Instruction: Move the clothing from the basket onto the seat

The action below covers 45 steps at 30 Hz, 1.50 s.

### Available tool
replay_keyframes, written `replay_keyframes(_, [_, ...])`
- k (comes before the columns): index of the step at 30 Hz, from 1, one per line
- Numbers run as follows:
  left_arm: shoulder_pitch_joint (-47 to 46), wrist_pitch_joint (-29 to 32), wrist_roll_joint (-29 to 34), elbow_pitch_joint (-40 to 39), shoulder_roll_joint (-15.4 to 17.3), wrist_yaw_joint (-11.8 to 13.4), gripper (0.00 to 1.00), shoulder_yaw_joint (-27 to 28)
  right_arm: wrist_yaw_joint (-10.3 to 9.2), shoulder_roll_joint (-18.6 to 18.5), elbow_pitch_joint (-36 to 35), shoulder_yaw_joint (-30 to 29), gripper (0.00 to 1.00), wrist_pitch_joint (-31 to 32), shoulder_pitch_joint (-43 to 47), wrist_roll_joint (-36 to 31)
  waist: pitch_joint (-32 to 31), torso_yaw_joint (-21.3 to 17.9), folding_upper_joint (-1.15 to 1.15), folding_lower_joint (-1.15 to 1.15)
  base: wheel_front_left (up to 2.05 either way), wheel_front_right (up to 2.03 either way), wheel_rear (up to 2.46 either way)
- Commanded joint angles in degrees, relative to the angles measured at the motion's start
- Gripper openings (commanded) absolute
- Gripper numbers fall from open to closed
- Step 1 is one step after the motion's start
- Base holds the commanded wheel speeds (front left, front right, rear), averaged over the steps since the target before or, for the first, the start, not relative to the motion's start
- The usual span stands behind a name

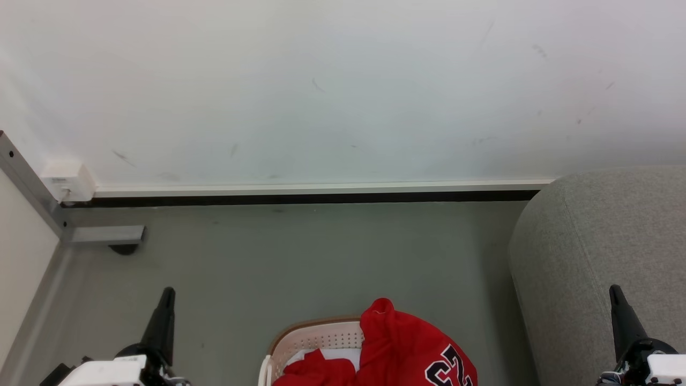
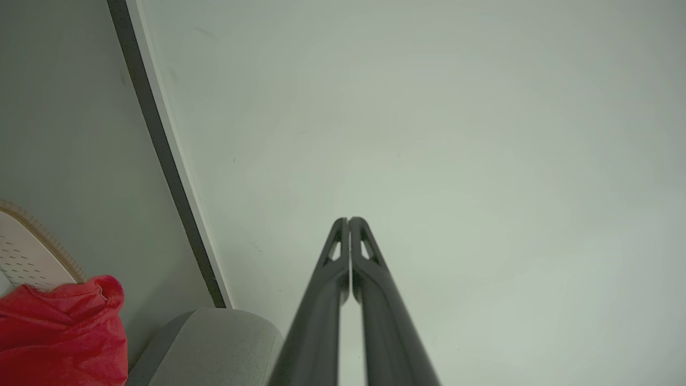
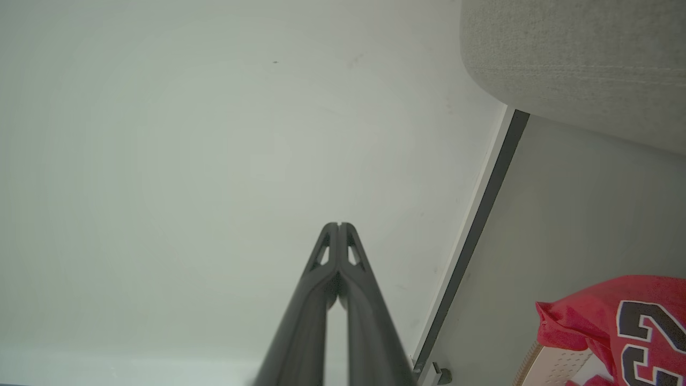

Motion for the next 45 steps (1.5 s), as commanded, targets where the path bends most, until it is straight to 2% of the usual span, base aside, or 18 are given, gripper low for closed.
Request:
replay_keyframes(1, [-0.48, 0.12, -0.85, -0.06, 0.4, -0.27, 0.0, 0.06, 0.05, -0.01, 0.11, -0.17, 0.0, 0.07, -0.73, -0.3, 0.0, 0.0, 0.0, 0.0, 0.0, 0.0, 0.0])
replay_keyframes(45, [-0.48, 0.12, -0.85, -0.06, 0.4, -0.27, 0.0, 0.06, 0.05, -0.01, 0.11, -0.16, 0.0, 0.07, -0.73, -0.3, 0.0, 0.0, 0.0, 0.0, 0.0, 0.0, 0.0])
